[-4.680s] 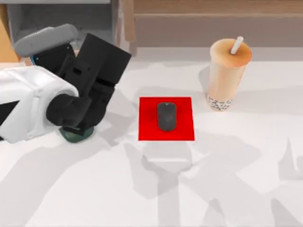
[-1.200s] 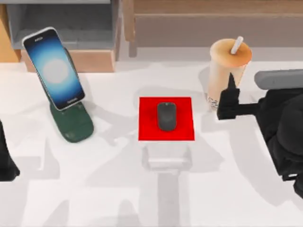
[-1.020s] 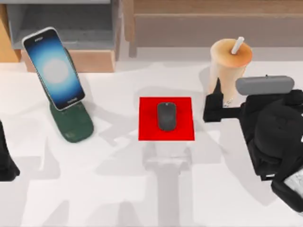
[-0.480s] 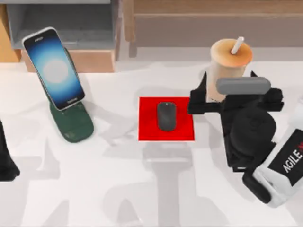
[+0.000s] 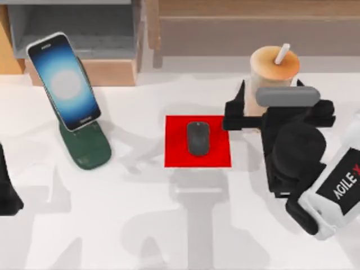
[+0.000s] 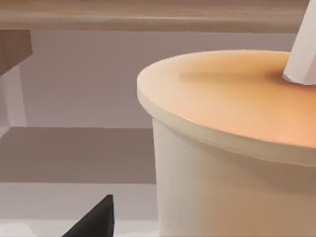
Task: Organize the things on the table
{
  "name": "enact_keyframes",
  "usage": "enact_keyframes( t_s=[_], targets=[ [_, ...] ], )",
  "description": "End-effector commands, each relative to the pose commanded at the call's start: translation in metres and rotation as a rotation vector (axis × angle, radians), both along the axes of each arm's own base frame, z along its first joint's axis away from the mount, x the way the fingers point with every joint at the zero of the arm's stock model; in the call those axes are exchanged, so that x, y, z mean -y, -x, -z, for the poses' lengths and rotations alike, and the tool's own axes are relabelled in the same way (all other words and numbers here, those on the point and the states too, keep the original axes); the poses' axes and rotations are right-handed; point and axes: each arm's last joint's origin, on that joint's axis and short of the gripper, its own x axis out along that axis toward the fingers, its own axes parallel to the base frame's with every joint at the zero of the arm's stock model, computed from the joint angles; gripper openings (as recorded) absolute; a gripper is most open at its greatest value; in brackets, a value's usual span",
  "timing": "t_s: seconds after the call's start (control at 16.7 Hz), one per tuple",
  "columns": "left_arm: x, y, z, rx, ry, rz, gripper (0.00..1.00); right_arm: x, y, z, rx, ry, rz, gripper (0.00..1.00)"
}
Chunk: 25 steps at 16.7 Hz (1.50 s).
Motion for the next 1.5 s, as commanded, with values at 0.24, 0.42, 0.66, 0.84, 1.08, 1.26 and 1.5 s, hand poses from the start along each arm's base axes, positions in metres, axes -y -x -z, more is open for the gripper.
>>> enact_keyframes(
  t_s=[0.24, 0.42, 0.66, 0.84, 1.08, 1.26, 1.5],
  targets=[
    [0.000, 0.000, 0.000, 0.000, 0.000, 0.000, 1.00, 0.001, -0.020, 0.000, 0.000, 0.000, 0.000, 1.00],
    [0.000, 0.000, 0.000, 0.000, 0.000, 0.000, 1.00, 0.001, -0.021, 0.000, 0.000, 0.000, 0.000, 1.00],
    [0.000, 0.000, 0.000, 0.000, 0.000, 0.000, 1.00, 0.001, -0.021, 0.000, 0.000, 0.000, 0.000, 0.77],
    [0.000, 0.000, 0.000, 0.000, 0.000, 0.000, 1.00, 0.001, -0.021, 0.000, 0.000, 0.000, 0.000, 0.55],
    [0.000, 0.000, 0.000, 0.000, 0.000, 0.000, 1.00, 0.001, -0.021, 0.000, 0.000, 0.000, 0.000, 0.25],
    [0.000, 0.000, 0.000, 0.000, 0.000, 0.000, 1.00, 0.001, -0.021, 0.000, 0.000, 0.000, 0.000, 0.02],
    [0.000, 0.000, 0.000, 0.000, 0.000, 0.000, 1.00, 0.001, -0.021, 0.000, 0.000, 0.000, 0.000, 0.00]
  ],
)
